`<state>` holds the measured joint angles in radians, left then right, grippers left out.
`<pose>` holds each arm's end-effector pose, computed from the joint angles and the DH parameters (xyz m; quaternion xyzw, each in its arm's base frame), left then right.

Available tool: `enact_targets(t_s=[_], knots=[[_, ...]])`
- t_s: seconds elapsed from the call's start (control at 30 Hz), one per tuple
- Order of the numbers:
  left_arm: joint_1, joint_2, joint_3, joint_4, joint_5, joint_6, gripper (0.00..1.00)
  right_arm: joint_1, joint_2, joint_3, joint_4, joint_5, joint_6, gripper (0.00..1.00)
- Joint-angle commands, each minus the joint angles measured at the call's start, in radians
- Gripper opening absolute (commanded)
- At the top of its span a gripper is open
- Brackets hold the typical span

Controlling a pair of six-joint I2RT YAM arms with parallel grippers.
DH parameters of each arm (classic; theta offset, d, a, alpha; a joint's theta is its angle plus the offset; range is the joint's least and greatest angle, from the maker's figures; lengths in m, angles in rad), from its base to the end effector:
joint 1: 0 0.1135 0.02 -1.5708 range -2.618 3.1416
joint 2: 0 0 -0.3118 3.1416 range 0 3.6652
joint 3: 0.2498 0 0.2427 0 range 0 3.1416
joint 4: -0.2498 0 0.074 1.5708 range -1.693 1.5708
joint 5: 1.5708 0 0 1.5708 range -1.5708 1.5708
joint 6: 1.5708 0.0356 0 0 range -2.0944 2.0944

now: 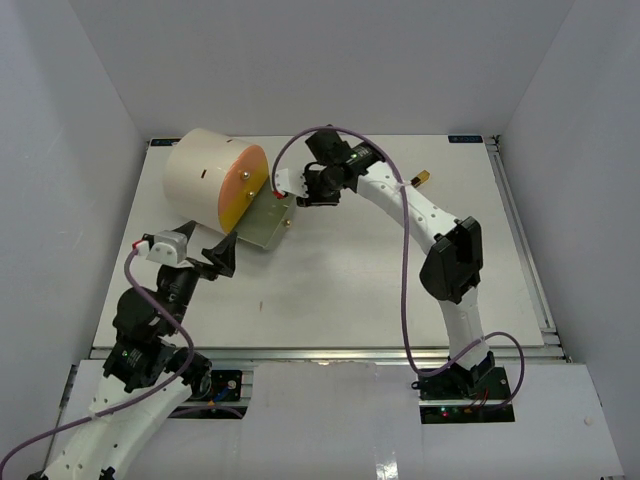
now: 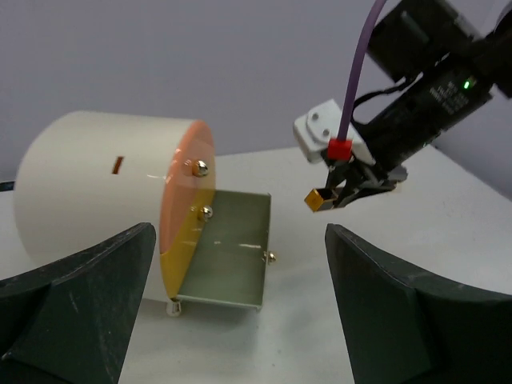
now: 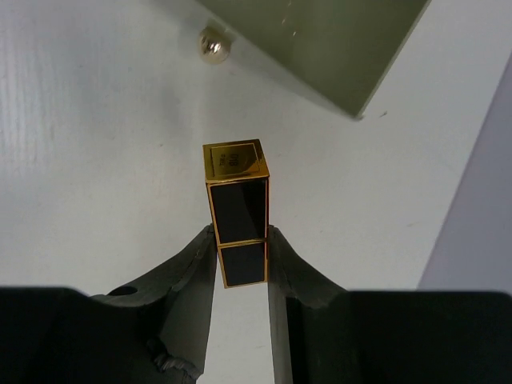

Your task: Organize the makeup

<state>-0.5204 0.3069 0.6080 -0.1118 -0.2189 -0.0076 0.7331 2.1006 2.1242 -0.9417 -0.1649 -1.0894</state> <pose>0.0354 -0.0114 0.3552 0.0792 0.6339 -0.1327 0.7578 0.3509 0.3239 0.3614 -0.7622 0.5576 0.0202 0.3283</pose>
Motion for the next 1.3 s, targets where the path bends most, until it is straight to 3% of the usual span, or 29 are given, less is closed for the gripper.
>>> enact_targets(t_s=[0.0, 0.3, 0.43, 0.6, 0.83, 0.93, 1.1, 1.2, 1.27], knots=[[0.01, -0.031, -0.022, 0.032, -0.123, -0.006, 0.98, 0.097, 0.075, 0.085, 0.141, 0.15, -0.053, 0.08], [0.026, -0.035, -0.024, 0.027, -0.112, 0.001, 0.98, 0.181, 0.127, 0.057, 0.4, 0.292, -0.087, 0.12], [0.035, -0.029, -0.025, 0.027, -0.096, -0.001, 0.98, 0.182, 0.139, 0.034, 0.442, 0.288, -0.047, 0.26], [0.039, -0.03, -0.025, 0.028, -0.085, -0.002, 0.98, 0.181, 0.124, -0.033, 0.495, 0.266, 0.03, 0.55], [0.042, -0.023, -0.024, 0.025, -0.07, -0.003, 0.98, 0.17, 0.043, -0.119, 0.553, 0.244, 0.124, 0.73], [0.043, -0.019, -0.026, 0.023, -0.047, -0.006, 0.98, 0.122, -0.014, -0.157, 0.604, 0.245, 0.258, 0.83], [0.045, 0.014, -0.02, 0.016, 0.018, -0.007, 0.98, -0.075, -0.155, -0.265, 0.67, 0.054, 0.66, 0.84], [0.046, 0.035, -0.015, 0.014, 0.051, -0.009, 0.98, -0.203, -0.178, -0.322, 0.66, 0.032, 0.86, 0.86], [0.047, 0.047, -0.012, 0.012, 0.069, -0.01, 0.98, -0.26, -0.199, -0.394, 0.684, 0.058, 0.956, 0.92]])
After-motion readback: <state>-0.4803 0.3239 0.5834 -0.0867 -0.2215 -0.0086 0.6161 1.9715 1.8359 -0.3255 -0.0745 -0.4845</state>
